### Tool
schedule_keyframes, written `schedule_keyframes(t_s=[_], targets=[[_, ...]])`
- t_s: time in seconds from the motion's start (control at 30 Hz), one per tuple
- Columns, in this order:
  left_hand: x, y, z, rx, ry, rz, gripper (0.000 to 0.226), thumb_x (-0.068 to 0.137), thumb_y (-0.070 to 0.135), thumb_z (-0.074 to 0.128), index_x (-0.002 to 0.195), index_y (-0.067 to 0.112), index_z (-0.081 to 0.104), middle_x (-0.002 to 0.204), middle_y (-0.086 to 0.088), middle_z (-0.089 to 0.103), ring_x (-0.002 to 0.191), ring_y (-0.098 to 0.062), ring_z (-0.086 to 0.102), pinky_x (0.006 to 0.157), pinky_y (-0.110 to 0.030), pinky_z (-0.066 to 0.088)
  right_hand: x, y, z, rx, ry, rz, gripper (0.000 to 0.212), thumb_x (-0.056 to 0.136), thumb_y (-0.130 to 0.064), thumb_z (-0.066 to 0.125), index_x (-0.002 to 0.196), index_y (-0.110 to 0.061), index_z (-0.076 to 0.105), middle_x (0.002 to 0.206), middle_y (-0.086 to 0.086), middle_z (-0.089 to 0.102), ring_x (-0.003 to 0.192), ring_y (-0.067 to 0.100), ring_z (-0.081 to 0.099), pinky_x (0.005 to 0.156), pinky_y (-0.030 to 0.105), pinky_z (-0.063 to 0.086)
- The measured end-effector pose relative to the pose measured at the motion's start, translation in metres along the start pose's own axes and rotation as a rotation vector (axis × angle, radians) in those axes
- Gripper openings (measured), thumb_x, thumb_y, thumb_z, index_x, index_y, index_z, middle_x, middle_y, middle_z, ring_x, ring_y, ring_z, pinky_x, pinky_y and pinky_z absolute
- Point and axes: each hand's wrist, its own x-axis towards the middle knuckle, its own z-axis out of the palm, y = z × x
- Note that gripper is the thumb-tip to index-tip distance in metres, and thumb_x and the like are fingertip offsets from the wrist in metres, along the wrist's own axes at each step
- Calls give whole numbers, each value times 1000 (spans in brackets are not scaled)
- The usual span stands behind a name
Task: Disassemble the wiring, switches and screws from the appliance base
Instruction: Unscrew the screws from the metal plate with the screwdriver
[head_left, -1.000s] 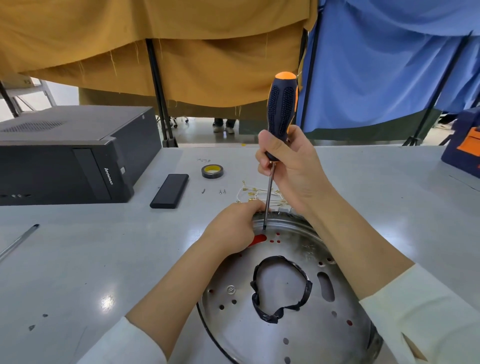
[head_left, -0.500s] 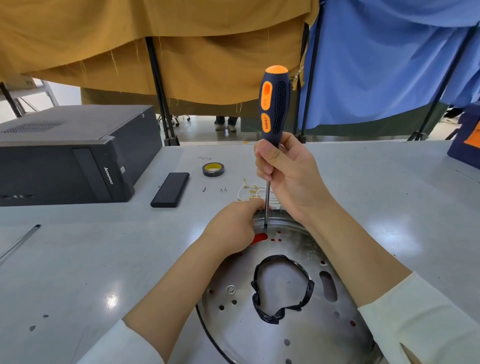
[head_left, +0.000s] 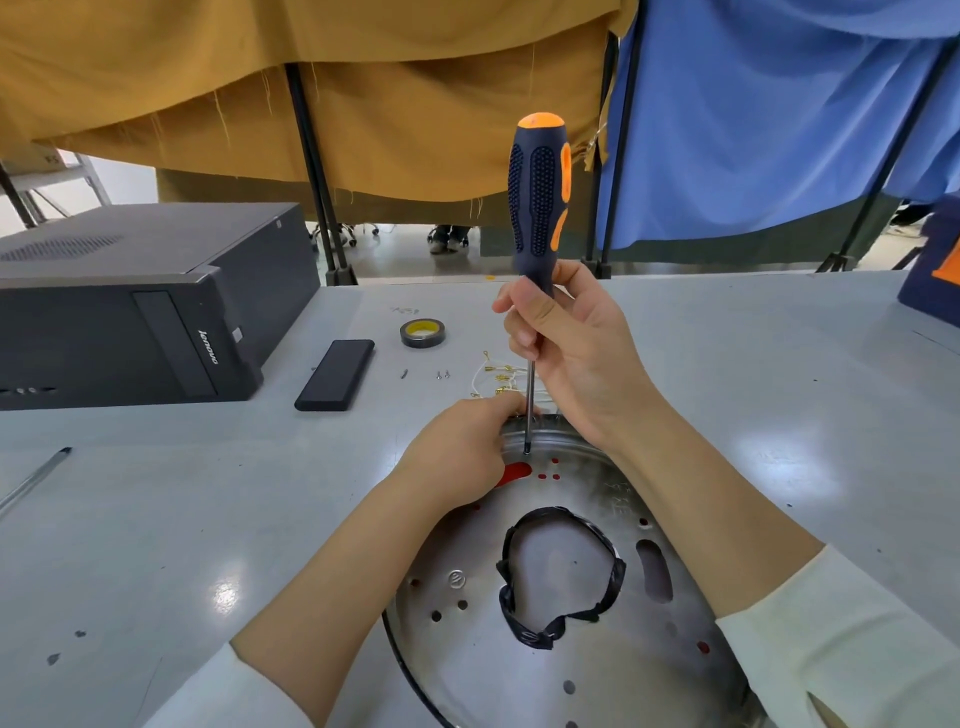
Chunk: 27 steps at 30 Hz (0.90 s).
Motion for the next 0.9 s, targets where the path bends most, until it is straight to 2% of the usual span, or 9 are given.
schedule_keyframes(t_s=[0.07, 0.2, 0.3, 0.37, 0.5, 0.6, 0.77, 0.83, 0.9], targets=[[1, 0, 0, 3, 0, 0, 41, 84, 17, 61, 123, 27, 54, 107, -1, 66, 94, -25, 60, 79, -42, 52, 0, 0, 0, 8, -24, -8, 6, 96, -8, 48, 101, -7, 50, 82, 5, 66, 58, 12, 40, 55, 20, 36], [1, -1, 1, 2, 5, -2, 45, 85, 12, 57, 126, 30, 53, 111, -1, 66, 100, -25, 59, 83, -43, 50, -1, 0, 2, -13, -18, 24, 27, 102, -17, 35, 108, -3, 57, 82, 3, 62, 60, 11, 37, 57, 22, 31], [0, -1, 1, -1, 9, -4, 45, 84, 12, 56, 125, 29, 53, 112, -1, 65, 100, -24, 59, 83, -43, 51, -2, -2, 2, 11, -13, 53, 27, 99, -20, 38, 112, -1, 52, 78, 4, 60, 60, 12, 36, 59, 26, 29], [1, -1, 1, 5, 5, -6, 43, 85, 14, 58, 125, 27, 53, 112, -1, 65, 99, -25, 60, 82, -43, 52, -1, -3, 2, 54, -6, 73, 17, 96, -16, 44, 108, -5, 47, 77, 6, 60, 59, 13, 35, 58, 26, 30], [0, -1, 1, -3, 7, -2, 42, 85, 14, 58, 124, 27, 54, 111, -1, 66, 98, -24, 60, 82, -43, 51, 0, -1, 1, 31, 23, 74, 13, 90, -7, 58, 97, -7, 48, 72, 4, 59, 55, 11, 37, 53, 21, 34], [0, -1, 1, -5, 12, 4, 44, 85, 13, 57, 125, 30, 54, 110, 0, 66, 97, -24, 60, 81, -42, 51, 0, 0, -1, 22, 10, 36, 1, 95, -7, 49, 95, -7, 50, 74, 4, 62, 56, 11, 39, 54, 21, 35], [-1, -1, 0, -1, 18, 10, 46, 84, 15, 58, 127, 31, 53, 114, 1, 65, 102, -24, 59, 84, -41, 50, 1, 2, -2, -18, 2, 40, 30, 103, -21, 33, 109, -3, 56, 75, 2, 57, 61, 11, 36, 58, 24, 31], [-1, 0, 0, 6, 19, 9, 47, 84, 16, 59, 128, 32, 53, 113, 2, 66, 102, -23, 59, 84, -40, 50, 2, 2, -2, 1, -1, 52, 31, 100, -27, 36, 111, -3, 53, 72, 1, 50, 59, 10, 34, 58, 24, 28], [-1, 0, 0, 9, 21, 3, 43, 85, 16, 59, 125, 31, 54, 110, 1, 66, 98, -24, 59, 81, -40, 51, 2, 2, -2, -3, 31, 46, 22, 97, -24, 44, 109, -6, 47, 70, 1, 45, 57, 9, 32, 56, 25, 26]])
